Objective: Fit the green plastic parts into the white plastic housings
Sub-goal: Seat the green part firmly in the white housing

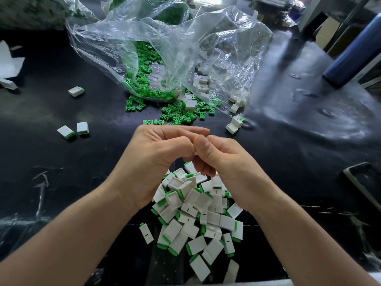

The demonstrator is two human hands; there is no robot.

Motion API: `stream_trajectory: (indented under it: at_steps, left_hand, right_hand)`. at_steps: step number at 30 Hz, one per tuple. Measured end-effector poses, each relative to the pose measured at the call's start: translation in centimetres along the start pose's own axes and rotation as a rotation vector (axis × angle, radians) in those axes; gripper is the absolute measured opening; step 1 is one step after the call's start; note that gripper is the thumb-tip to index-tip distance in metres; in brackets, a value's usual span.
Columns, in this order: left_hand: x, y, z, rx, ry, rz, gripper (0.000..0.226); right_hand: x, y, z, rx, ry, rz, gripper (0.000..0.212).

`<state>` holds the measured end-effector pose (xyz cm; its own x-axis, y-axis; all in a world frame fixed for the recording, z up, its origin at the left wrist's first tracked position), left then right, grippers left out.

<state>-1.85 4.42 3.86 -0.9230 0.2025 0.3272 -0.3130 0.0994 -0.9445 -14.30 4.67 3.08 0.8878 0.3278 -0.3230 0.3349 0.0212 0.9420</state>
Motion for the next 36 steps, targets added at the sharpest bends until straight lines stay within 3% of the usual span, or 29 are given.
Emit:
stream_trajectory:
  at_steps: [7,12,23,32,36]
  left_hand:
    - [0.0,0.0,-0.1,-0.008,0.003,-0.027,0.023]
    - [-0.1,0.0,0.2,-0.015,0.012,-0.045,0.021]
    - [-0.2,-0.2,0.1,-0.056,0.072,-0.101,0.022]
    - [-0.2,-0.3,0.0,-0.066,0.087,-0.141,0.026]
    - [-0.8,-0.5,0.2,-0.059,-0.014,-0.089,0.023]
  right_hand:
    - [0.0,0.1,0.0,0.008,0.008,0.023,0.036]
    - [-0.4,-0.2,0.5,0.093,0.098,0.122,0.053]
    - [-0.8,-0.2,0.5,0.092,0.184,0.18,0.058]
    - [-1.4,-0.5,0.7,0.109,0.133,0.168,0.053]
    - [-2.7,-0.5,0.9,0.121,-0.065,0.017,0.061]
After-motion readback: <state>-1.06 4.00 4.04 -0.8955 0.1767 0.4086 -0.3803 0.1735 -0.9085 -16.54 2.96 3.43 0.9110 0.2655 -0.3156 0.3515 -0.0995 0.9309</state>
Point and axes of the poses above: each hand's wrist, its own z-axis towards the middle knuckle, its own x-axis out of the palm, y = z × x, the point moved 2 cm from there along z, towards the middle knuckle, and after that the axes turned 8 degrees about -z, right-handed, at the moved point
